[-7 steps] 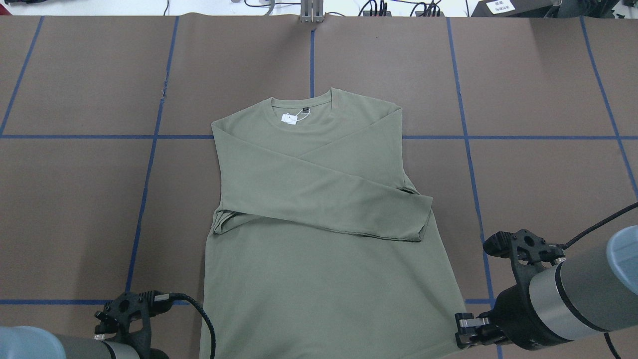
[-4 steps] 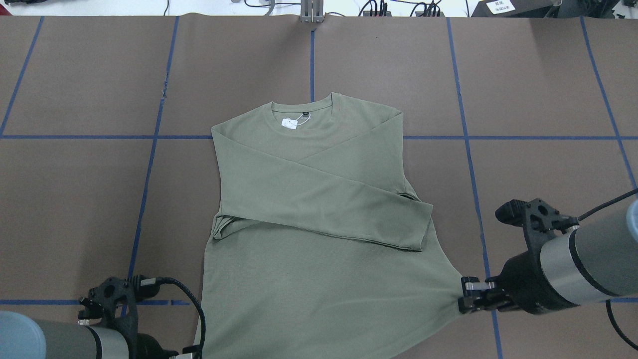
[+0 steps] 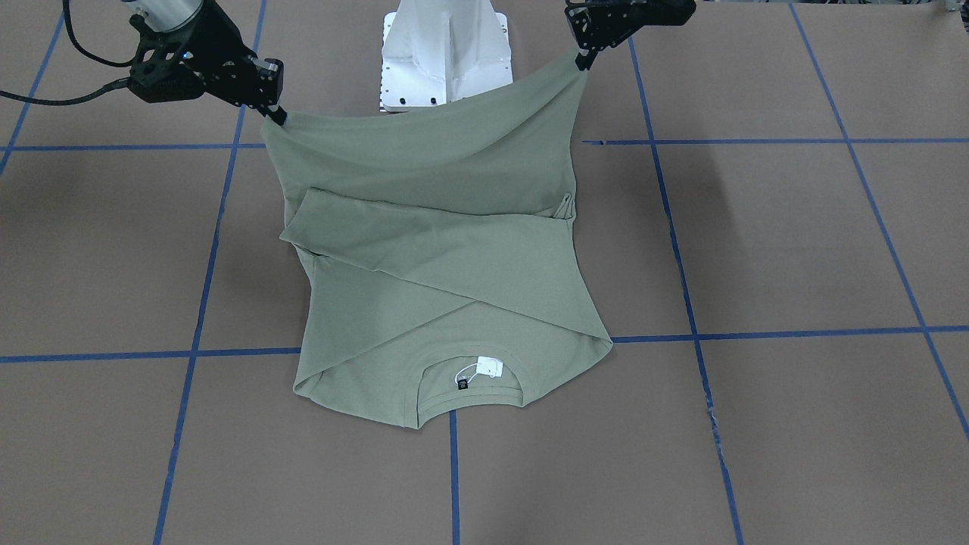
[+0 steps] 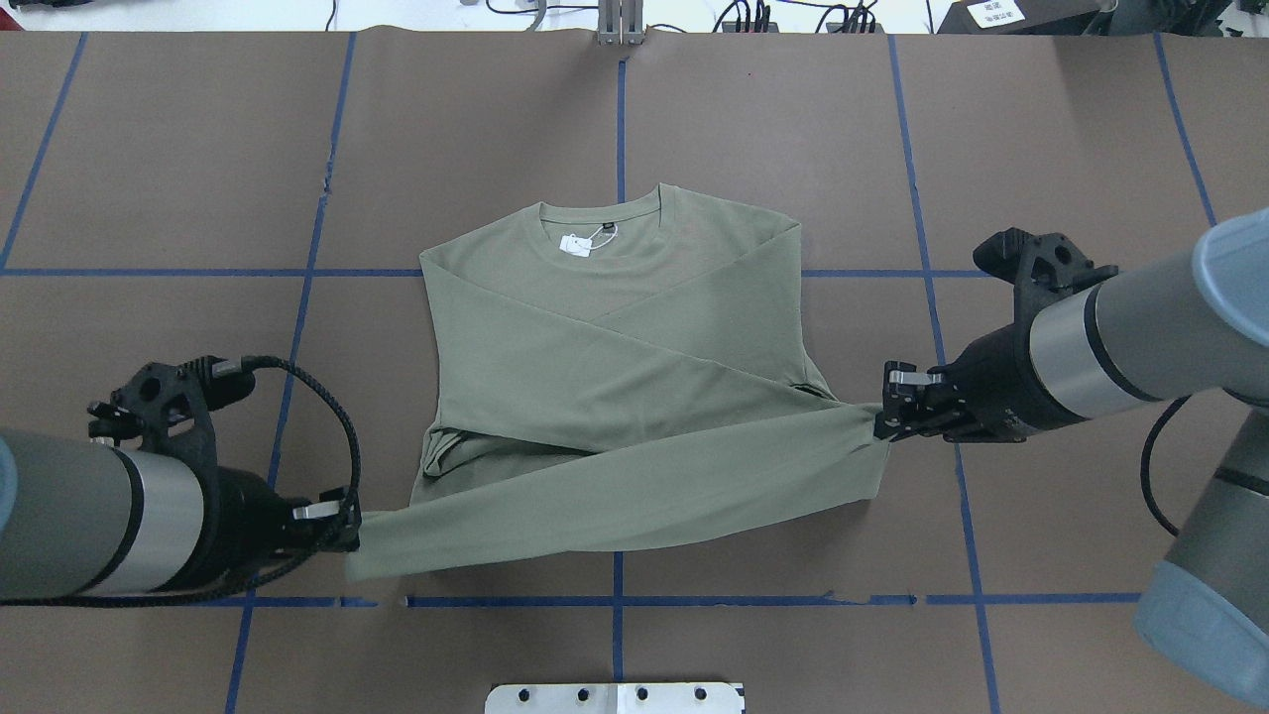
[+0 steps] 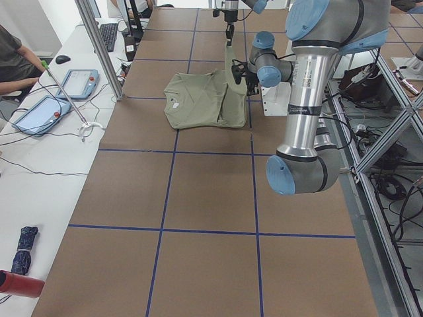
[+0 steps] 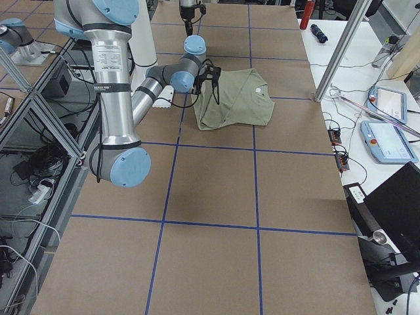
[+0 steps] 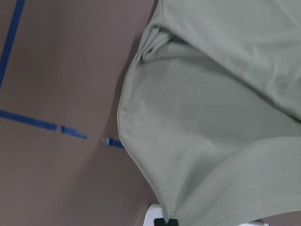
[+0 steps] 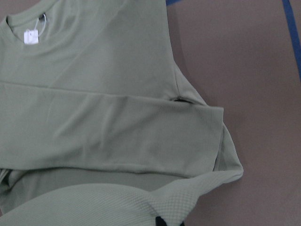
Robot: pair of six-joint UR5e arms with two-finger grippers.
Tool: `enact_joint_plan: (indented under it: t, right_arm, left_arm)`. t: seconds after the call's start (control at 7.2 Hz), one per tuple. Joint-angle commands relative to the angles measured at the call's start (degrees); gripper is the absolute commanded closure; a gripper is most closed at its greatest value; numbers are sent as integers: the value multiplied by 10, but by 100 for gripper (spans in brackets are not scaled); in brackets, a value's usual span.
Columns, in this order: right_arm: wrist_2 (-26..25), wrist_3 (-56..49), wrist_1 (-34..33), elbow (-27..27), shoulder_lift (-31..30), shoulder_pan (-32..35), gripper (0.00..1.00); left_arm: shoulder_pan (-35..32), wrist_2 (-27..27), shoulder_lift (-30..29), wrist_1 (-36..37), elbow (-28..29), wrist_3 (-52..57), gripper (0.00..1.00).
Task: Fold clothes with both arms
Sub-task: 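Lift the hem corners with both grippers, then carry the hem with both grippers over the shirt toward the collar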
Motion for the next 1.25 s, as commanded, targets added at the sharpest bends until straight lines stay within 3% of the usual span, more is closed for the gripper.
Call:
enact_joint_plan:
  t: [0.0,0.56,0.69,0.97,1.11]
  right_arm:
    - [-3,-2,0,-70,74,51,100]
    - [-72,-58,6,-226,174,67,100]
    - [-75,-57,42,-266,185,75,100]
    - [-76,-55,116,-344,192,89,100]
    - [-76,-55,122,-373,212,91,100]
  left_arm:
    - [-101,-31,-64,15,75,61,100]
    - [-187,-33,-131,6,220,152,100]
    - [-192,-33,-162,-9,270,152,100]
    - [-200,-32,-174,-96,358,151,100]
    - [-203,-31,-174,-133,394,151,100]
